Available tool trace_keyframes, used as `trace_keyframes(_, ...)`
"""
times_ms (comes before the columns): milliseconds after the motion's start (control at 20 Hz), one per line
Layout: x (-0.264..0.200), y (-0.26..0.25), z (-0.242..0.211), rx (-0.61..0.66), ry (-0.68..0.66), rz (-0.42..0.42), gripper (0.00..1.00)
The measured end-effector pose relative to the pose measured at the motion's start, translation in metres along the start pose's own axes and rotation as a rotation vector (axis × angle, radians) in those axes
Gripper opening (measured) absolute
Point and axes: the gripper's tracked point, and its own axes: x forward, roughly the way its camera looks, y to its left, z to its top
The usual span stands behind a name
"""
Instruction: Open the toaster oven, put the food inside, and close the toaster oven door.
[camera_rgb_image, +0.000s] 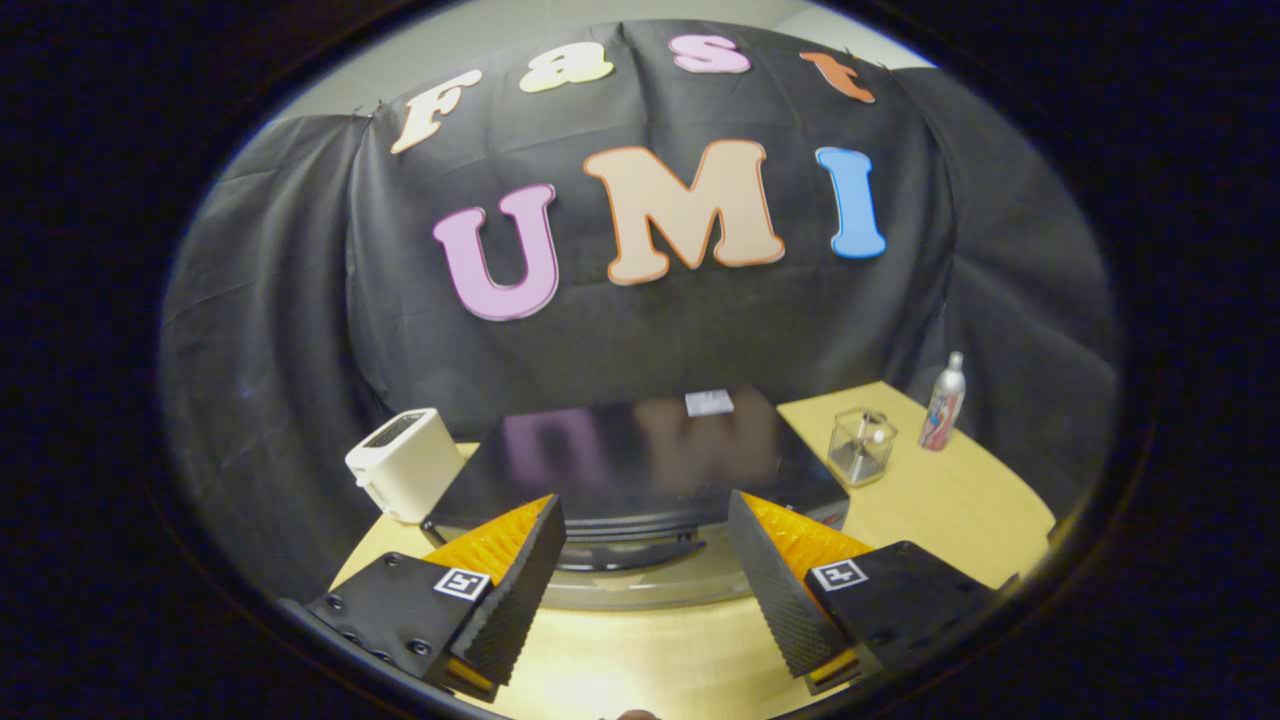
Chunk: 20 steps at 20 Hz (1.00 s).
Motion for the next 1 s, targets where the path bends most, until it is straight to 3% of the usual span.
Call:
trace_keyframes(250,-0.010,-0.016,0.100,0.000,-0.146,-0.020,1.00)
trace_keyframes(600,-0.007,-0.057,0.186,-0.026,-0.227,-0.041,1.00)
trace_keyframes(1000,-0.003,-0.116,0.220,-0.045,-0.267,-0.136,1.00)
